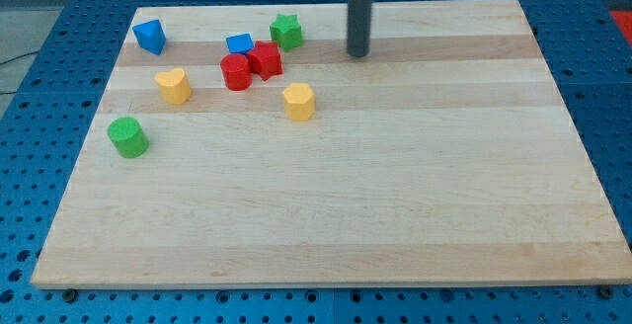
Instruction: Move the blue triangle top left to the blue cube
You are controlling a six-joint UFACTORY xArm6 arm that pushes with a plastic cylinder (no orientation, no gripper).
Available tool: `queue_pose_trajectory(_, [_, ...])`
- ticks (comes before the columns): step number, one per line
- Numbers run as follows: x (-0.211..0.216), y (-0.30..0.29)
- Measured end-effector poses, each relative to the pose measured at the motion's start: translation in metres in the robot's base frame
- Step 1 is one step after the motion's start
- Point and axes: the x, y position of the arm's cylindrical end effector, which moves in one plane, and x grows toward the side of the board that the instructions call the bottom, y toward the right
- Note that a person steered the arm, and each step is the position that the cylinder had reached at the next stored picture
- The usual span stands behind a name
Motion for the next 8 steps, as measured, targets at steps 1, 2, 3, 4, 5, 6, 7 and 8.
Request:
queue_pose_trajectory(1, [-0.046, -0.020])
queue_pose_trajectory(2, [-0.044, -0.083])
queue_pose_trajectory(3, [-0.042, -0.117])
queue_pose_trajectory(4, [-0.049, -0.162])
queue_pose_trajectory(5, [-0.088, -0.155])
queue_pose_trajectory(6, [-0.090, -0.242])
queue_pose_trajectory(7, [-0.090, -0.313])
queue_pose_trajectory(8, [-0.087, -0.357])
